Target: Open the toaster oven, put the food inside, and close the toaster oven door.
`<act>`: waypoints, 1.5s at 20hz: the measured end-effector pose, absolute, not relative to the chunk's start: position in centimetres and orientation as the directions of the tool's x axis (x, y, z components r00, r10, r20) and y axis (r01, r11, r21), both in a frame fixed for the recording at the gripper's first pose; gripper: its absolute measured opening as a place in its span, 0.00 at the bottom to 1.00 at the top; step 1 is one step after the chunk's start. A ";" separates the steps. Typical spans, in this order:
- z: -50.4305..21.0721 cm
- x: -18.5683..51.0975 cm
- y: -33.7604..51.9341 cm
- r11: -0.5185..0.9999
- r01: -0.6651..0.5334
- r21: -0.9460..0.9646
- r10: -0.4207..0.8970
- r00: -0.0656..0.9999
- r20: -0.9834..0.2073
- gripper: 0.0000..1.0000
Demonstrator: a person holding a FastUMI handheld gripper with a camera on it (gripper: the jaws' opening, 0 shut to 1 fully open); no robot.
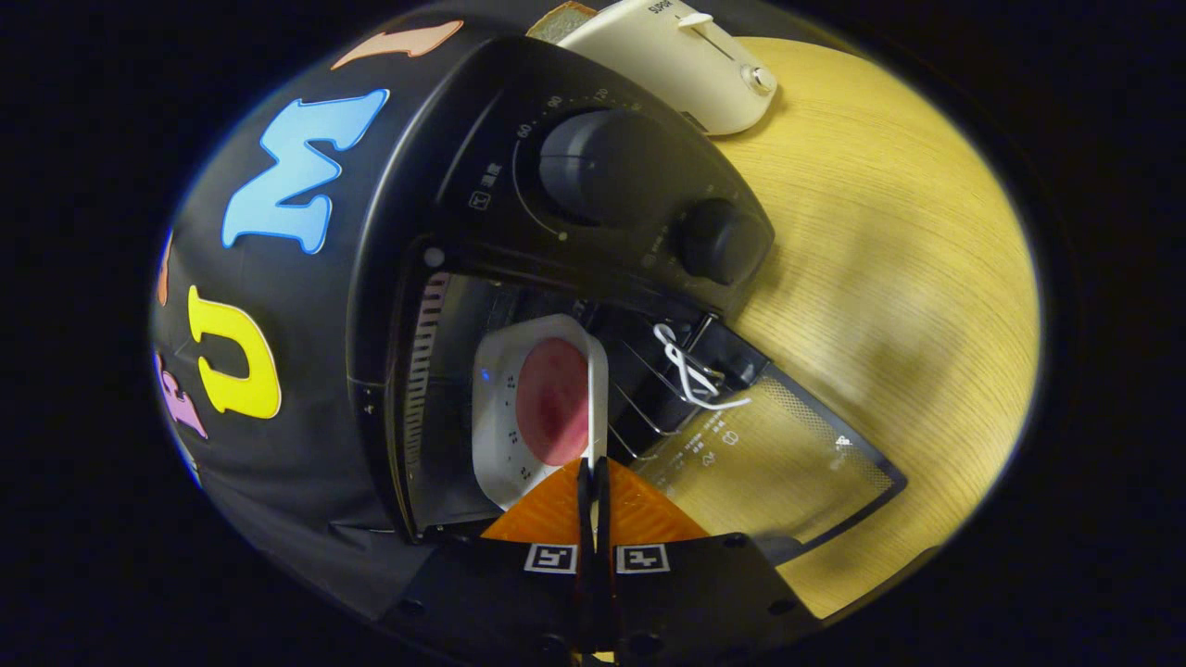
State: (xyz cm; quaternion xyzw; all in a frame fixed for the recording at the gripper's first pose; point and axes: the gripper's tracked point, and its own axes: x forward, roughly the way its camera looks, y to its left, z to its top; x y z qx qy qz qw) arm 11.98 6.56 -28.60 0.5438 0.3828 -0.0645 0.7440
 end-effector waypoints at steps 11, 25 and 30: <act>-27.3 14.1 10.3 0.394 0.437 0.809 0.352 0.741 -0.571 0.09; -23.1 6.1 10.8 0.651 0.203 0.731 0.422 0.704 -0.571 0.98; -24.2 3.8 10.6 0.842 0.050 0.536 0.372 0.667 -0.646 0.98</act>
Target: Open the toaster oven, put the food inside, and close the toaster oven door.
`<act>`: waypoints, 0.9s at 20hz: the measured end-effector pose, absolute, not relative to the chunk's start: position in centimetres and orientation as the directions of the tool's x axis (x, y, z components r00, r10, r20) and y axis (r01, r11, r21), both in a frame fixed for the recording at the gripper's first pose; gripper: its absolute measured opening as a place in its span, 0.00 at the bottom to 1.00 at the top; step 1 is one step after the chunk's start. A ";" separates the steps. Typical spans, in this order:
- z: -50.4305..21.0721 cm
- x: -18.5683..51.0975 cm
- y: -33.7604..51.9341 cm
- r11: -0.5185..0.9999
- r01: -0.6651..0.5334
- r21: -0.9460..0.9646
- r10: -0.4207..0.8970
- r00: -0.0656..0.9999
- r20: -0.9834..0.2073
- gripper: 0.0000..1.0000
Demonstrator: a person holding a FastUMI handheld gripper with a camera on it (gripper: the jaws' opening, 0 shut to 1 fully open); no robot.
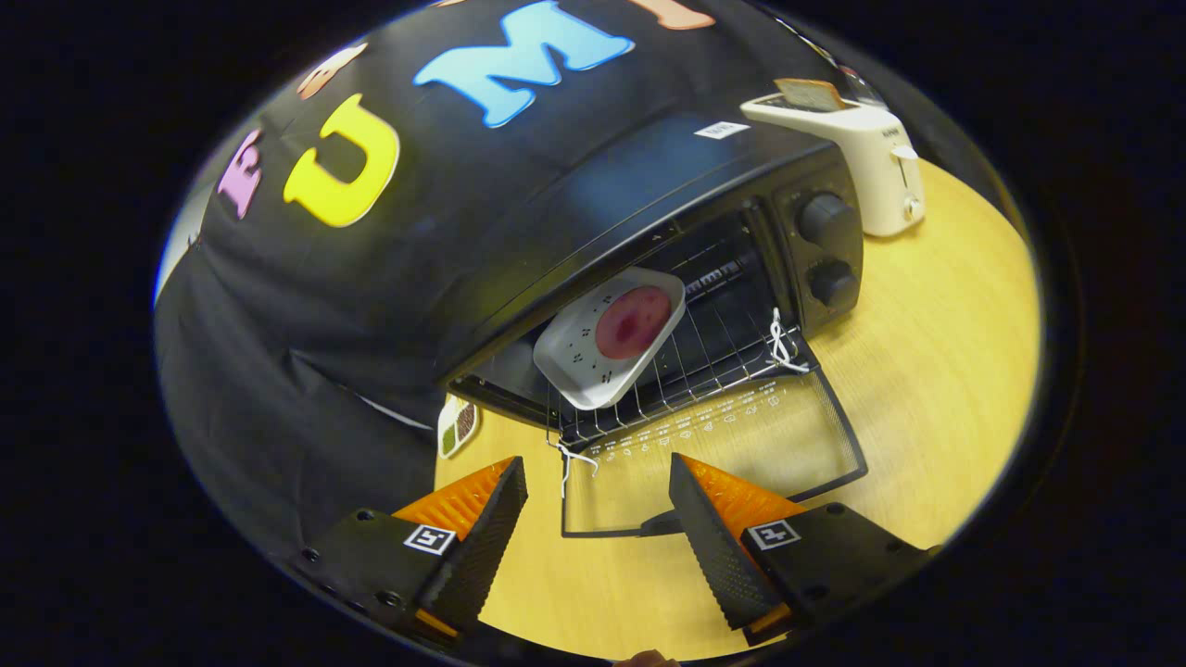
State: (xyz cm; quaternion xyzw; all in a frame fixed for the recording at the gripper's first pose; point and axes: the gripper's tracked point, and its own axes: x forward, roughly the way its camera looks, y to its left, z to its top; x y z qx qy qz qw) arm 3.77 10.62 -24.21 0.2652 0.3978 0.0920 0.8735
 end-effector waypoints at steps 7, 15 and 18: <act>-26.8 0.5 10.6 0.946 -0.049 0.320 0.284 0.603 -0.745 0.99; -31.5 -2.9 9.1 0.988 -0.152 0.012 0.089 0.510 -0.855 0.99; -33.1 -3.5 9.1 0.986 -0.165 -0.032 0.051 0.478 -0.877 0.99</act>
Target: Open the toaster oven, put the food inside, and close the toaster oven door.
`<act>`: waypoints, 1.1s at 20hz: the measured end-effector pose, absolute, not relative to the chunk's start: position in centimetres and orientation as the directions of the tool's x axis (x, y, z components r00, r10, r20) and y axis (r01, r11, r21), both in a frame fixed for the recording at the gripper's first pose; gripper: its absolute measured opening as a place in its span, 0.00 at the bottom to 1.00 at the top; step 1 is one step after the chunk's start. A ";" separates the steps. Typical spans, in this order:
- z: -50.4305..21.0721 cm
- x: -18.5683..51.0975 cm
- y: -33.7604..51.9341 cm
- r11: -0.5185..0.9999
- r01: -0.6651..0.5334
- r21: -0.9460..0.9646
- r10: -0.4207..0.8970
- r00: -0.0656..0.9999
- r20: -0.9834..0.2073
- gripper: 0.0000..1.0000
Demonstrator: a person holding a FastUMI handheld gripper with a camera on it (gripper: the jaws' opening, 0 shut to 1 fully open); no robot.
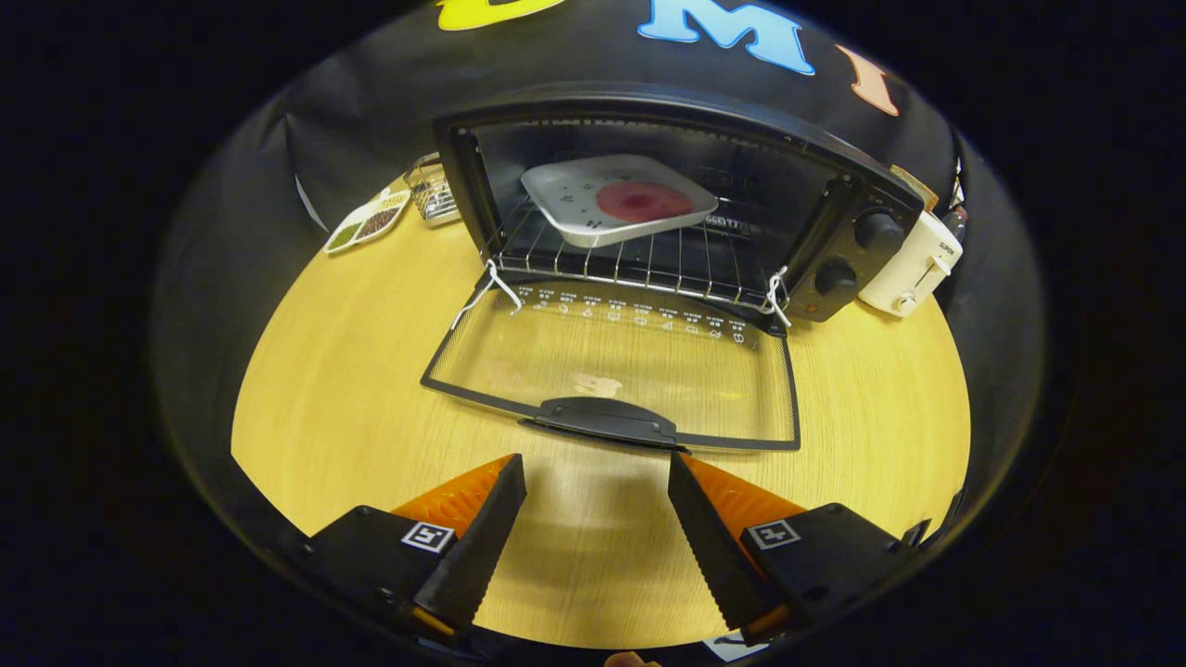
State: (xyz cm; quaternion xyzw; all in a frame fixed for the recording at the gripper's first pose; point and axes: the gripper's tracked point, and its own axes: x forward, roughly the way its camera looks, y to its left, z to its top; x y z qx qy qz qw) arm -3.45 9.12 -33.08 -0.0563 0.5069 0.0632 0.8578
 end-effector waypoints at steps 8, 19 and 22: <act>-36.5 -2.8 8.7 0.990 -0.117 -0.082 -0.024 0.429 -0.903 0.98; -36.3 -1.7 10.1 0.999 -0.020 0.026 0.032 0.429 -0.903 0.96; -34.8 -2.0 10.1 0.999 -0.035 0.040 0.051 0.457 -0.888 0.96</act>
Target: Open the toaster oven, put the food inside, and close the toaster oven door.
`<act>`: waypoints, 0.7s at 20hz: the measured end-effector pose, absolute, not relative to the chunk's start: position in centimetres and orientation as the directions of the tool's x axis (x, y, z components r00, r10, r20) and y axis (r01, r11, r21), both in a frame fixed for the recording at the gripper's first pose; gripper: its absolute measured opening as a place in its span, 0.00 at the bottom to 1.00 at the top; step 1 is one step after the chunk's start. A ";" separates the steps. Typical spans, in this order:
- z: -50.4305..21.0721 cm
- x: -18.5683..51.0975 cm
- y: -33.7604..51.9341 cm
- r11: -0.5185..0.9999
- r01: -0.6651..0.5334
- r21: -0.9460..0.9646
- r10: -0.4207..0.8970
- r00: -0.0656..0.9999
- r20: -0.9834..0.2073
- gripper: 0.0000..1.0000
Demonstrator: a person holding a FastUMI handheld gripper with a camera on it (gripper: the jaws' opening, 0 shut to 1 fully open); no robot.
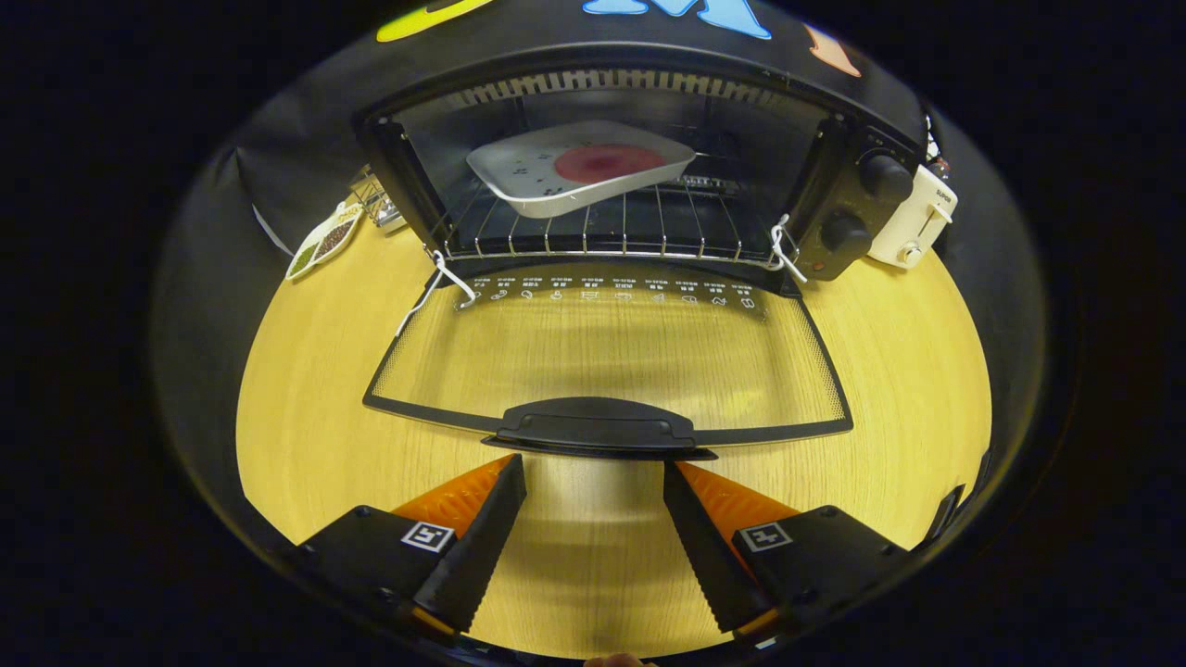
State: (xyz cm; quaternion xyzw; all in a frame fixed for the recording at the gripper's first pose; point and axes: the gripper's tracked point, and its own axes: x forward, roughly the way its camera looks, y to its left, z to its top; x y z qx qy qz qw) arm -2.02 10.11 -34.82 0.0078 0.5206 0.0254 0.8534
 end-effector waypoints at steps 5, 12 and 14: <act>-32.1 -2.3 10.3 0.997 -0.063 0.054 0.080 0.537 -0.840 0.96; -21.4 0.5 10.9 0.987 -0.160 -0.014 0.119 0.784 -0.609 0.97; -16.9 1.3 10.5 0.987 -0.160 -0.019 0.126 0.842 -0.525 0.97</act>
